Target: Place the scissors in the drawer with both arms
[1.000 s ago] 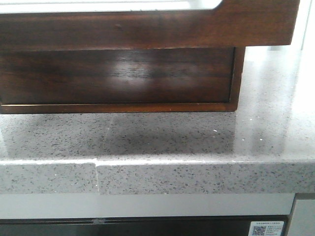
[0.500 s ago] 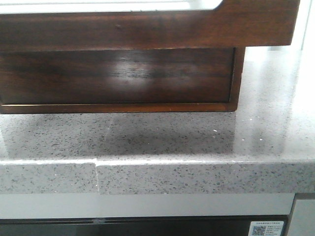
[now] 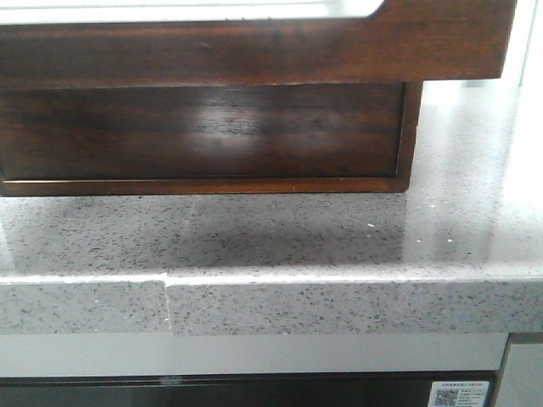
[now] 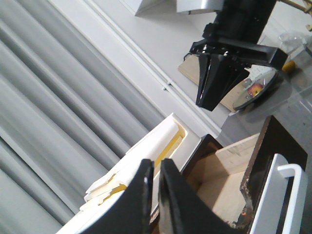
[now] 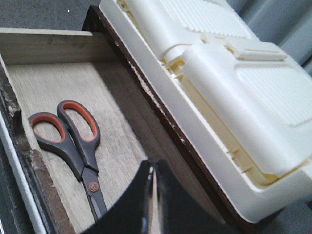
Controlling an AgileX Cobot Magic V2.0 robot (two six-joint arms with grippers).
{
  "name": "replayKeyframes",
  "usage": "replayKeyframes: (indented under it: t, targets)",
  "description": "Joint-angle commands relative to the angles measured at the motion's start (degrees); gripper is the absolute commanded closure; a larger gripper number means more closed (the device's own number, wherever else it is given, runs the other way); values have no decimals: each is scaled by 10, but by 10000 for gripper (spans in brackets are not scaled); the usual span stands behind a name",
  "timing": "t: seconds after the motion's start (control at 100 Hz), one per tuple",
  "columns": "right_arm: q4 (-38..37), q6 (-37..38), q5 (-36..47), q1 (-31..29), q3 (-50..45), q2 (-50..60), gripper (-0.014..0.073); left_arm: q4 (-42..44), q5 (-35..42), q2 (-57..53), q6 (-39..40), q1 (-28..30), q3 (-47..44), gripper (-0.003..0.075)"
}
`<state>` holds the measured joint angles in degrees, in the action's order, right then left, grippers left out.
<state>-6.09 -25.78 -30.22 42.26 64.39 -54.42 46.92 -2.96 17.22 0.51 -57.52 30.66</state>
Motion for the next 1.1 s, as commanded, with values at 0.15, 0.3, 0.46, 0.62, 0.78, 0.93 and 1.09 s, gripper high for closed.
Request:
replayKeyframes:
  t: [0.15,0.3,0.46,0.62,0.78,0.93,1.09]
  targets:
    - [-7,59,-35,0,15,93,660,-114,3,-41,8,-4,21,742]
    - [-7,102,-67,0,1,156,651,-160,2,-72,8,-4,14,742]
    - [-7,117,-45,0,-51,230,651,-193,-10,-94,8,-4,-17,742]
    - [-8,131,13,0,-137,313,651,-244,-5,-99,8,-4,-61,742]
    - [-8,131,29,0,-227,390,651,-256,14,-99,8,-4,-104,742]
    - [-8,131,28,0,-312,452,651,-285,13,-99,8,-4,-137,742]
    - [-5,133,27,0,-393,506,651,-342,13,-99,8,-4,-169,742]
